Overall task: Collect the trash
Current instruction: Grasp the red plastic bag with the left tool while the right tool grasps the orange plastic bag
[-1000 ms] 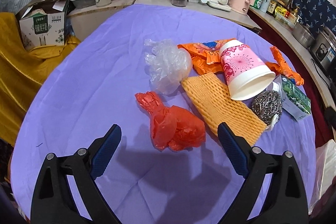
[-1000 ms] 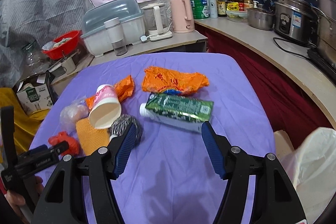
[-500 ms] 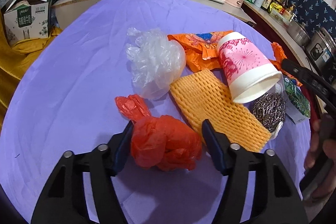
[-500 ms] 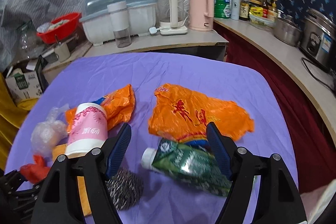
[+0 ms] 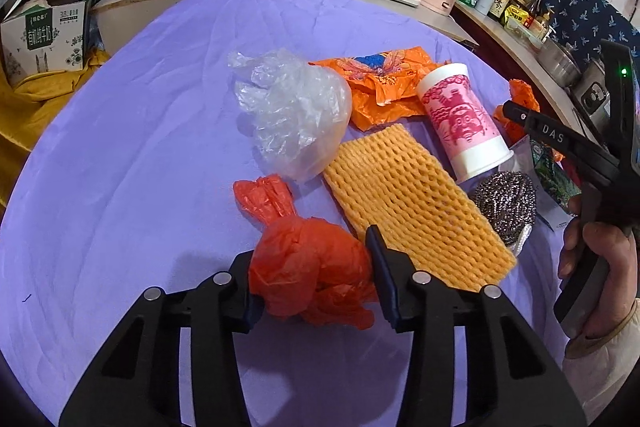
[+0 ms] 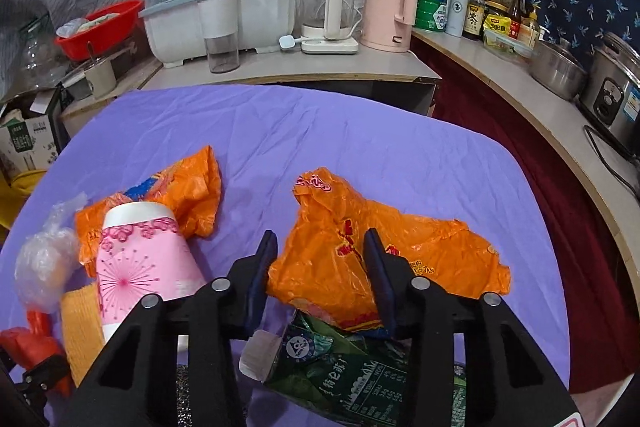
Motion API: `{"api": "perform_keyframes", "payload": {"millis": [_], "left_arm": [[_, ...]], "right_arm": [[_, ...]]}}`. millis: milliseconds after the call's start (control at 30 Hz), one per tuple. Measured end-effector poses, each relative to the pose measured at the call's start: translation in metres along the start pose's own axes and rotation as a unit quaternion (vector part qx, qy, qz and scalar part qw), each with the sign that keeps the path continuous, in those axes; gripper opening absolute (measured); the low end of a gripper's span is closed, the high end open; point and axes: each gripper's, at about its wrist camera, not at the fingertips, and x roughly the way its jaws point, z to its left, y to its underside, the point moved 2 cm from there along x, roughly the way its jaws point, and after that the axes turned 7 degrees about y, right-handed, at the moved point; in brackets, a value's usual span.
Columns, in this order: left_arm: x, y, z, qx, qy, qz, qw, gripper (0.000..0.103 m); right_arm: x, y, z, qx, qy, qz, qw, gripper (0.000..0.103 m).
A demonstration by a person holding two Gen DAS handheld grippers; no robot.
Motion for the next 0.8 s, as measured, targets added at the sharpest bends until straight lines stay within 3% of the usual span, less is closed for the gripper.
{"api": "perform_keyframes", "payload": {"millis": [400, 800], "left_arm": [[-0.043, 0.0, -0.014, 0.009, 0.016, -0.036, 0.9992, 0.039], [-0.114, 0.01, -0.064, 0.054, 0.05, -0.091, 0.9932, 0.039]], "right_arm": [[-0.077, -0.009, -0.021, 0.029, -0.016, -0.063, 0.997, 0.033], [-0.184, 0.011, -0.067, 0.072, -0.023, -0.125, 0.989, 0.033]]}}
